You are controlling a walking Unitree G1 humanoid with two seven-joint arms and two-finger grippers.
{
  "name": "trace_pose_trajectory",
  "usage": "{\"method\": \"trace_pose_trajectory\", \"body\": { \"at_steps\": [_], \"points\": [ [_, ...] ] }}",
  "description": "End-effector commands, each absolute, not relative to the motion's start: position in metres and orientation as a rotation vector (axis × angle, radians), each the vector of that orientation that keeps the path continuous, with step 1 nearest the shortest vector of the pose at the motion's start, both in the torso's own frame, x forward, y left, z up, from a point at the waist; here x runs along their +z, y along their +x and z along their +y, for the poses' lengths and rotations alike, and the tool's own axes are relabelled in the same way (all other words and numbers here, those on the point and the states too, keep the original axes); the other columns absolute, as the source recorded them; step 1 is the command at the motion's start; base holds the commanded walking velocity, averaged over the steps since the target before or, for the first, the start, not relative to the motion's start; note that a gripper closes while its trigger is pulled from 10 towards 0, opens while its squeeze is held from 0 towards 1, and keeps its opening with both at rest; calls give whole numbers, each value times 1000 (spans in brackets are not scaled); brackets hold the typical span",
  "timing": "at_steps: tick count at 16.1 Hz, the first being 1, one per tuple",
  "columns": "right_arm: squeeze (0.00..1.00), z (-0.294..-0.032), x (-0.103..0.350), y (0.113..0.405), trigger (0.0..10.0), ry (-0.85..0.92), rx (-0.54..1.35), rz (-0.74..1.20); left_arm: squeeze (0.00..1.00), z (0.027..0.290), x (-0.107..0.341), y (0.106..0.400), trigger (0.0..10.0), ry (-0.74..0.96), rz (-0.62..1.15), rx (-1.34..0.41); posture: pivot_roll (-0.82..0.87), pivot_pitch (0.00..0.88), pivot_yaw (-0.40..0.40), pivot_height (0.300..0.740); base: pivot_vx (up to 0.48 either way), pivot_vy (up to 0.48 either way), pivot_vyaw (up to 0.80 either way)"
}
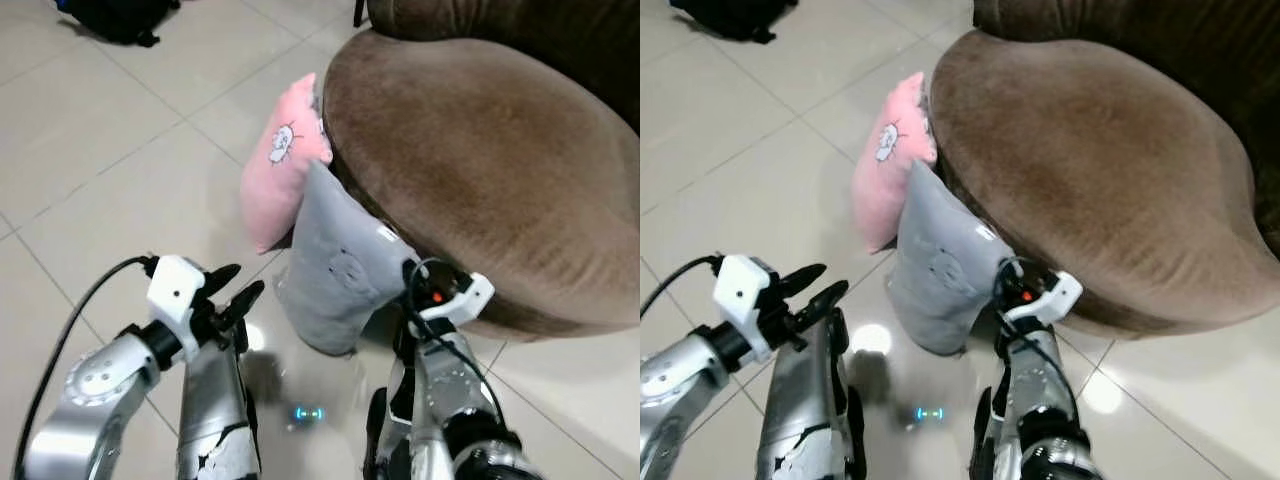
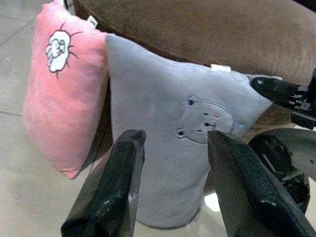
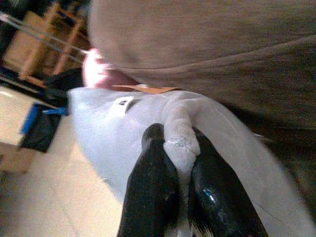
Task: Move the pillow to the sofa from floor
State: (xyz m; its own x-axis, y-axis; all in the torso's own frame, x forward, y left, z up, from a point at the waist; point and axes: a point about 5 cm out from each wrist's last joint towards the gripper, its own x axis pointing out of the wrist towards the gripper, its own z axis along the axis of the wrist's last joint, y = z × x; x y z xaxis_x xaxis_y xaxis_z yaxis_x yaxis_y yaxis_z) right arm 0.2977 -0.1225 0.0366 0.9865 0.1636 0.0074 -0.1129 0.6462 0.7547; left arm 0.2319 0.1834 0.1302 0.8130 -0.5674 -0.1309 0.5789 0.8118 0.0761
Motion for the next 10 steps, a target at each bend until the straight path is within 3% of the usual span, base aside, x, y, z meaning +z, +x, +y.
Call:
{"method": "trace_pose_trajectory", "body": {
  "at_steps": [1,5,10],
  "points": [
    [0,-116,45,296,0,842,217,39,0,181,126,232,10000,114,109,-609,240,212,-61,480,0,0,0],
    [0,-115,132,295,0,798,348,-228,0,166,136,252,10000,64,23,-606,139,83,-66,480,0,0,0],
    [0,-146,247,291,0,708,299,-512,0,141,154,271,10000,20,-84,-655,73,11,-57,480,0,0,0]
  ]
}}
